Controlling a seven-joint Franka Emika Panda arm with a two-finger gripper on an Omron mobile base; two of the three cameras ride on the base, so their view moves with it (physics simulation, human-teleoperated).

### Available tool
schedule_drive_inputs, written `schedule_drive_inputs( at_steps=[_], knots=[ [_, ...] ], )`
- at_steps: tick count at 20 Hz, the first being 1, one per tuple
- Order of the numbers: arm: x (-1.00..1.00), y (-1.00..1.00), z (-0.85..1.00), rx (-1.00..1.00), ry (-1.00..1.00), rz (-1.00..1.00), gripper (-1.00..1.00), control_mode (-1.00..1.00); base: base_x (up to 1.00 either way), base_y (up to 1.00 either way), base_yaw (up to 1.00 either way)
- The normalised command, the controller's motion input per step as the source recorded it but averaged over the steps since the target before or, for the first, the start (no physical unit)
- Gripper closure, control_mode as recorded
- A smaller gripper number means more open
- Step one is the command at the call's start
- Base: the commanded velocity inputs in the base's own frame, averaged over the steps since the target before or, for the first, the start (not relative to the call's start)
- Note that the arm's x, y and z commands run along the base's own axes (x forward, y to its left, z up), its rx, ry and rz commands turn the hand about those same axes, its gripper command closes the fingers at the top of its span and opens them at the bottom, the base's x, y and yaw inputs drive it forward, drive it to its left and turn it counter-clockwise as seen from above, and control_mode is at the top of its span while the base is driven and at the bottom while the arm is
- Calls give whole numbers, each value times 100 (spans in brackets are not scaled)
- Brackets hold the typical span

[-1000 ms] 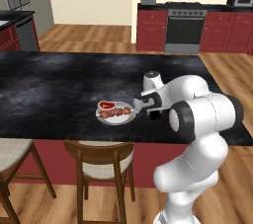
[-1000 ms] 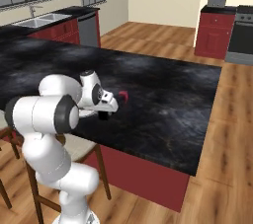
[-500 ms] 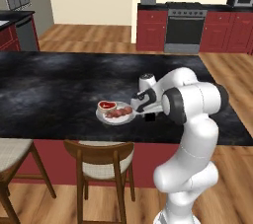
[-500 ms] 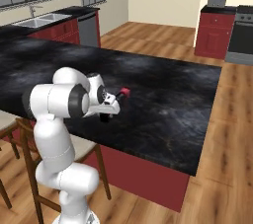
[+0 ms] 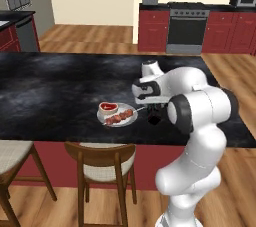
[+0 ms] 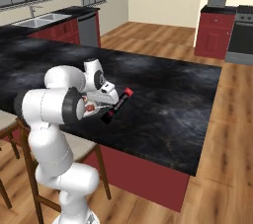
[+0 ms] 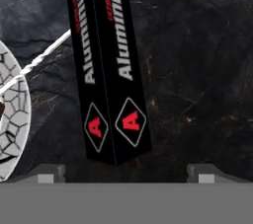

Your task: Retrieve the tupperware and aluminum foil from the cabinet and place them on the dining counter near the plate with kebab skewer and steak to prepare for storing leftovers.

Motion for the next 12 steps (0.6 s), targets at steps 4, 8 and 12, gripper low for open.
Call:
schedule_drive_inputs(
  at_steps=[4, 8, 12],
  knots=[
    [-59, 0, 82, 0, 0, -16, -100, -100, 0, 0, 0],
    [-76, 0, 37, -3, 0, -15, -100, -100, 0, 0, 0],
    [-94, 0, 0, -2, -1, -6, -100, -100, 0, 0, 0]
  ],
)
